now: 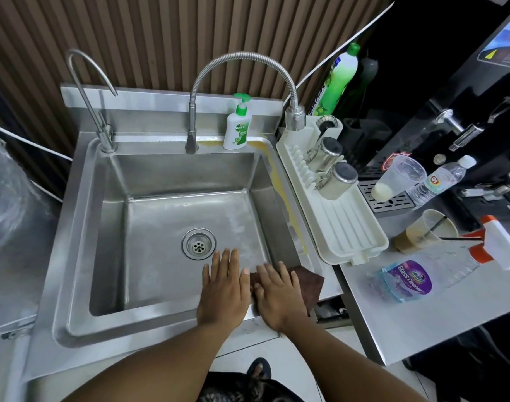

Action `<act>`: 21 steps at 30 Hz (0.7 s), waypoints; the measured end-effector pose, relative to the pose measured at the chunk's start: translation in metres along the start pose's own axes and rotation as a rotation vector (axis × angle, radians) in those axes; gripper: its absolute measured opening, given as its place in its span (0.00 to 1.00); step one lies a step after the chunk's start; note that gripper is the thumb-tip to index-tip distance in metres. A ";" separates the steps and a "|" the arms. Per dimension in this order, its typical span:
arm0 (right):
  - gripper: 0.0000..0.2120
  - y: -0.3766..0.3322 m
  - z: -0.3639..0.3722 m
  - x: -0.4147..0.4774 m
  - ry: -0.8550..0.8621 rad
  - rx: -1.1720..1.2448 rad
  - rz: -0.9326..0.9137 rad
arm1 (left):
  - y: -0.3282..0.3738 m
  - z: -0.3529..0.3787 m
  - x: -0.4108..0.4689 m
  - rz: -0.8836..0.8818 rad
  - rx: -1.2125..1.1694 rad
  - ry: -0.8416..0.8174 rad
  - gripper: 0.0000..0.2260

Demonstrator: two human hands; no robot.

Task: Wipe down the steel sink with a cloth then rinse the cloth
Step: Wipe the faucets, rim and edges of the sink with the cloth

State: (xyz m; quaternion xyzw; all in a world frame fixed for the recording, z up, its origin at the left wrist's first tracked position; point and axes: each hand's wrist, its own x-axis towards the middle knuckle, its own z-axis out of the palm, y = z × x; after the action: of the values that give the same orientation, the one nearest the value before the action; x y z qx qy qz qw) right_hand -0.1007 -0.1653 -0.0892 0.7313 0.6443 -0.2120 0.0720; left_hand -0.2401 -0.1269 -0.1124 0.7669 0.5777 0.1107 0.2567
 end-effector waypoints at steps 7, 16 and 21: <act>0.32 0.028 0.022 -0.053 0.102 0.089 -0.126 | 0.002 0.000 0.000 0.007 -0.011 -0.012 0.37; 0.47 0.081 0.012 -0.043 0.153 0.010 0.237 | 0.002 -0.002 -0.001 0.008 -0.005 -0.035 0.36; 0.42 0.041 0.015 -0.026 0.183 0.069 0.327 | 0.003 -0.001 -0.001 0.001 0.010 -0.036 0.35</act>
State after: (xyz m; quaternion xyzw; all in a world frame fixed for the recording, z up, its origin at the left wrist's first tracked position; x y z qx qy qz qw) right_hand -0.0663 -0.2015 -0.0987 0.8446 0.5129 -0.1522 0.0217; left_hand -0.2385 -0.1279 -0.1102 0.7702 0.5733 0.0941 0.2633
